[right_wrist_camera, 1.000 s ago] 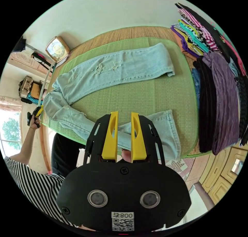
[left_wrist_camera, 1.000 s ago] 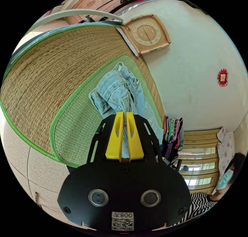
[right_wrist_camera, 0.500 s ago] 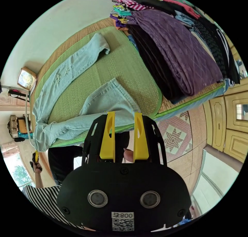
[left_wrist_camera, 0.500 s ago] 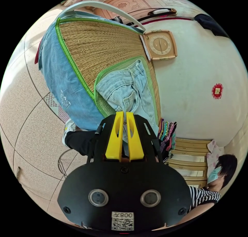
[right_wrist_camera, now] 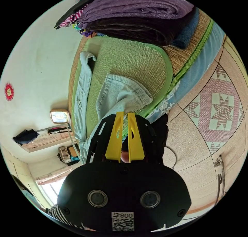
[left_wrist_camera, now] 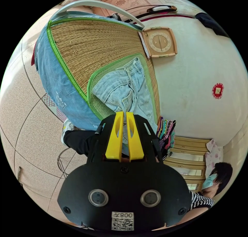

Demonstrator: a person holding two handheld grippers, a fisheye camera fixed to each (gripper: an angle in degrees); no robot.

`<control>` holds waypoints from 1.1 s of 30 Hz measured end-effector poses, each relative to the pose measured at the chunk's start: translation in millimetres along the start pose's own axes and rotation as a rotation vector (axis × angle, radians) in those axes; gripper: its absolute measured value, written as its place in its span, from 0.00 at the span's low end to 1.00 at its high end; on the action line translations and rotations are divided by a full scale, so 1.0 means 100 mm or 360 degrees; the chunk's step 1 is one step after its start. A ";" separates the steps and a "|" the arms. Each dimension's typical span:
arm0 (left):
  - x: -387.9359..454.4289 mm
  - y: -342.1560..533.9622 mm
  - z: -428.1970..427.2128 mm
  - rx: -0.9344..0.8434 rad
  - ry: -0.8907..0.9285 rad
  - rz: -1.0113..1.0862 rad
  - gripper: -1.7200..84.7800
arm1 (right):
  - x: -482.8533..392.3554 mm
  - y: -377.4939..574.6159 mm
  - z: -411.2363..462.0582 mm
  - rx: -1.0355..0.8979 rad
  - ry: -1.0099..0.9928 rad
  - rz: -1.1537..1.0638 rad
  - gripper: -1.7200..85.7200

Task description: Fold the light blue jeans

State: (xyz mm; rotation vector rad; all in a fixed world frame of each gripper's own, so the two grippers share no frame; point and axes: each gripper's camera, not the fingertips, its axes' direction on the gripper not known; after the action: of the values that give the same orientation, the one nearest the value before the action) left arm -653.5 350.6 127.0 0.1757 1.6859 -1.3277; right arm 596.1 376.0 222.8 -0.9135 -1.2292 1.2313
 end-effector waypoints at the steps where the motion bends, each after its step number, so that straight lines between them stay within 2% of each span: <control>1: 0.02 0.02 -0.04 -0.0003 0.0001 0.0006 0.04 | 0.06 -0.02 -0.05 0.0013 -0.0064 0.0016 0.05; 6: 0.12 0.08 -0.20 -0.0002 0.0019 0.0049 0.04 | 0.17 0.01 -0.35 0.0083 -0.0247 -0.0046 0.03; 8: 0.14 0.11 -0.27 0.0010 0.0039 0.0056 0.04 | 0.25 0.04 -0.51 0.0148 -0.0424 -0.0050 0.03; 16: 0.19 0.19 -0.40 0.0045 0.0141 0.0079 0.03 | 0.20 0.05 -0.85 0.0222 -0.0640 -0.0213 0.03; 21: 0.35 0.08 -0.32 0.0068 0.0227 0.0122 0.03 | -0.22 -0.30 -0.94 0.0194 -0.0662 -0.0359 0.02; 28: 0.92 -0.16 -0.34 0.0180 0.0329 0.0367 0.03 | -1.43 -0.52 -1.56 0.0354 -0.0807 -0.0844 0.02; 33: 0.74 -0.09 -0.22 0.0163 0.0302 0.0415 0.03 | -1.18 -0.48 -1.71 0.0411 -0.0734 -0.0844 0.03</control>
State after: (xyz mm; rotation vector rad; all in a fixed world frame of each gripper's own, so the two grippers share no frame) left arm -711.7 334.2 78.6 0.5775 1.6849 -1.2303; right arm 781.8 272.2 221.8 -0.0880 -1.5027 1.1541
